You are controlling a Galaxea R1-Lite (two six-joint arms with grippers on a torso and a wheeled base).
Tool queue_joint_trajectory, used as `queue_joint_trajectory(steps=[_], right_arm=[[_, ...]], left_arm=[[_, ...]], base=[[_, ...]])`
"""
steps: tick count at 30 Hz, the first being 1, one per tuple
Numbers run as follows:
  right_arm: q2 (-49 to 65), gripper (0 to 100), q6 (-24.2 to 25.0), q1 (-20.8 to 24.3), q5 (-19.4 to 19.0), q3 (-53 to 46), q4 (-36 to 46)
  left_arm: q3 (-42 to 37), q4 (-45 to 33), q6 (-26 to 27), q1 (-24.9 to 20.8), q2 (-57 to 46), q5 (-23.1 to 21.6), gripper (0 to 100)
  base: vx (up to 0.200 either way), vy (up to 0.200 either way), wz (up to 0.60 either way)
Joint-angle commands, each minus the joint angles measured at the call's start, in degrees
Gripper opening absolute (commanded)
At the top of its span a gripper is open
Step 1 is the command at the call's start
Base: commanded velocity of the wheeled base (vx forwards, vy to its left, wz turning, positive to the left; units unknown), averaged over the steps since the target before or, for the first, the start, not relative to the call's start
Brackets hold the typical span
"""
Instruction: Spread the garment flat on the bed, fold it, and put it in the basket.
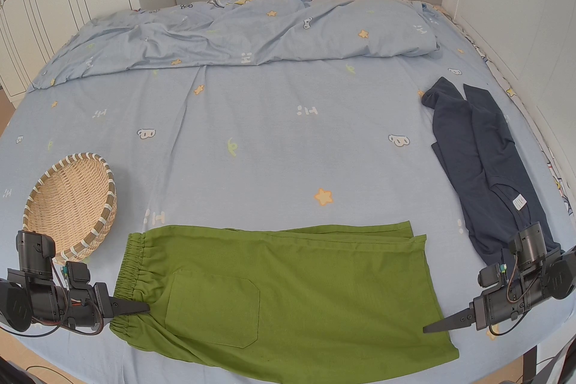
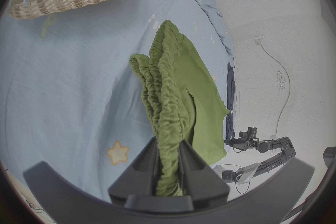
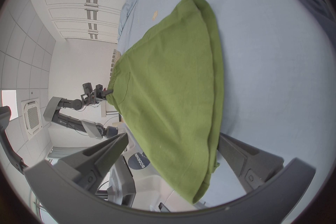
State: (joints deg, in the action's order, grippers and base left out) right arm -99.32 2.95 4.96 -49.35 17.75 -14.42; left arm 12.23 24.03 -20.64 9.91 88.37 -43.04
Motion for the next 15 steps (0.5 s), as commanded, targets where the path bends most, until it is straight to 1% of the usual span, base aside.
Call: queue_joint_trajectory(steps=[1, 3, 4, 5, 6, 7, 8, 10, 11, 12, 13, 15], right_arm=[[-0.97, 100, 0.13, -4.43, 0.22, 2.2, -3.07], [-0.09, 100, 0.57, -6.1, 0.39, 5.28, -3.33], [-0.09, 100, 0.57, -6.1, 0.39, 5.28, -3.33], [2.37, 100, 1.53, -6.54, 1.36, 8.18, -3.24], [3.52, 100, 2.24, -6.54, 1.89, 9.41, -3.24], [3.52, 100, 2.24, -6.54, 1.89, 9.41, -3.24], [6.15, 100, 6.19, -6.28, 3.2, 13.63, -2.98], [7.38, 100, 10.94, -5.93, 3.56, 17.32, -3.07], [7.38, 100, 10.94, -5.93, 3.56, 17.32, -3.07], [8.09, 100, 14.72, -5.4, 3.56, 20.75, -2.98], [8.26, 100, 16.12, -5.23, 3.56, 22.24, -2.98], [8.35, 100, 17.44, -5.31, 3.56, 24.17, -2.89]], left_arm=[[2.89, -4.34, -0.1, 0.28, -4.87, 0.24, 0], [7.37, -12.07, 0.07, 0.46, -8.13, 0.33, 0], [7.37, -12.07, 0.07, 0.46, -8.13, 0.33, 0], [11.94, -19.37, 0.69, 0.55, -11.03, 0.51, 0], [13.79, -22.27, 1.3, 0.55, -12.08, 0.51, 0], [13.79, -22.27, 1.3, 0.55, -12.08, 0.51, 0], [18.27, -29.21, 5.79, 0.99, -13.49, 0.59, 0], [21.0, -33.34, 10.44, 2.13, -13.66, 0.68, 0], [21.0, -33.34, 10.44, 2.13, -13.66, 0.68, 0], [22.75, -35.98, 14.22, 3.62, -13.66, 0.68, 0], [23.19, -36.86, 16.07, 4.15, -13.66, 0.68, 0], [23.28, -37.39, 19.5, 4.94, -13.66, 0.68, 0]], base=[[0.0, 0.0, 0.0], [0.0, 0.0, 0.0], [0.0, 0.0, 0.0], [0.0, 0.0, 0.0], [0.0, 0.0, 0.0], [0.0, 0.0, 0.0], [0.0, 0.0, 0.0], [0.0, 0.0, 0.0], [0.0, 0.0, 0.0], [0.0, 0.0, 0.0], [0.0, 0.0, 0.0], [0.0, 0.0, 0.0]])
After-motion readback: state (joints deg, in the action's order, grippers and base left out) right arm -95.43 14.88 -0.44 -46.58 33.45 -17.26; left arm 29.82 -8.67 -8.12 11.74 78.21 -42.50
